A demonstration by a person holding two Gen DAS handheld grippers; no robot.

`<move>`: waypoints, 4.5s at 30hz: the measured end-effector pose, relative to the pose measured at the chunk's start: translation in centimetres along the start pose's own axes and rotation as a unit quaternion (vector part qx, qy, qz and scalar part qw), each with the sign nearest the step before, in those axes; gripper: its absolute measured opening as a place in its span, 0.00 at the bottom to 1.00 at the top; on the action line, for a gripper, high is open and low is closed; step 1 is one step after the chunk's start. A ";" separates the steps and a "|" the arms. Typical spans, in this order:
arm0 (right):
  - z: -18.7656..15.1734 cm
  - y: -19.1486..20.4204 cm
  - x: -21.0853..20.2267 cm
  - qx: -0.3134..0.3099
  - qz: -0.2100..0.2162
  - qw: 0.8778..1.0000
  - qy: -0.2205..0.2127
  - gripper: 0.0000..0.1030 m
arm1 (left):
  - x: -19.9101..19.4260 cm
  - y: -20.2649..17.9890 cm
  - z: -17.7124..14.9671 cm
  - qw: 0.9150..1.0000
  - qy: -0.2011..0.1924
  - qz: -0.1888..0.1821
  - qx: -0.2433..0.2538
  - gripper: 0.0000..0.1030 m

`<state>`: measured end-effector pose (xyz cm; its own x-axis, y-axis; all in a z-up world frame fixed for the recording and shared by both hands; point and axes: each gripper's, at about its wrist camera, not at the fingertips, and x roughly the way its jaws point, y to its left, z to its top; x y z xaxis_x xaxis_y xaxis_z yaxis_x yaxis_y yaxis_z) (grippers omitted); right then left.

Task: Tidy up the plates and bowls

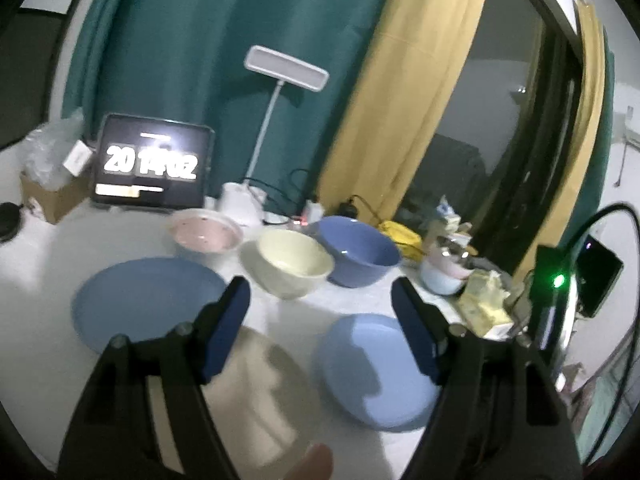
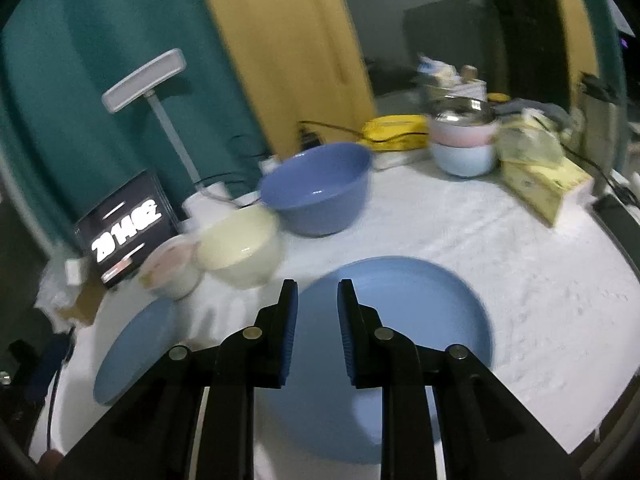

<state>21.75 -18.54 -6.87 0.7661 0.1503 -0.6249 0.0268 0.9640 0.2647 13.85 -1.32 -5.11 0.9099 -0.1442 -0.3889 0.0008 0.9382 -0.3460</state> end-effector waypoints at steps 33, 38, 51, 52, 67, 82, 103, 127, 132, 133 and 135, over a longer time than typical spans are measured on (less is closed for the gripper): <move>-3.2 14.1 6.4 -0.142 0.051 0.985 0.080 0.42 | 4.1 19.3 -0.7 0.986 0.088 0.141 0.016 0.71; -3.8 14.9 7.9 -0.150 0.056 0.982 0.098 0.42 | 5.2 20.1 -1.1 0.984 0.107 0.142 0.014 0.71; -5.5 15.8 10.5 -0.166 0.079 0.972 0.144 0.42 | 7.4 21.9 -1.3 0.979 0.138 0.152 0.010 0.51; -5.6 15.9 10.6 -0.170 0.081 0.971 0.145 0.42 | 7.6 22.1 -1.5 0.978 0.144 0.151 0.009 0.49; -6.2 16.2 11.2 -0.169 0.096 0.967 0.164 0.29 | 7.8 22.1 -2.1 0.975 0.168 0.148 0.006 0.21; -5.4 14.7 7.5 -0.173 0.098 0.971 0.129 0.26 | 4.9 18.6 -1.4 0.980 0.135 0.142 0.025 0.21; -3.5 7.4 3.1 -0.144 0.089 0.981 0.091 0.25 | 4.4 10.4 -2.7 0.984 0.130 0.106 0.067 0.21; -2.4 -3.9 2.0 -0.088 0.066 0.991 0.073 0.25 | 7.5 0.2 -5.9 0.975 0.165 0.066 0.133 0.21; -2.3 -5.7 2.2 -0.082 0.059 0.992 0.072 0.25 | 8.3 -1.1 -6.5 0.973 0.174 0.063 0.141 0.21; -2.3 -6.0 2.2 -0.080 0.058 0.992 0.073 0.25 | 8.5 -1.4 -6.6 0.972 0.176 0.062 0.143 0.21; -2.2 -6.7 2.3 -0.078 0.056 0.993 0.073 0.25 | 8.9 -1.9 -6.8 0.971 0.178 0.061 0.146 0.21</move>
<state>21.97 -24.20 -11.69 0.6568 0.2774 -0.7012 -0.1621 0.9601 0.2280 19.14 -6.55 -13.70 0.7089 -0.0774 -0.7011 0.0670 0.9969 -0.0423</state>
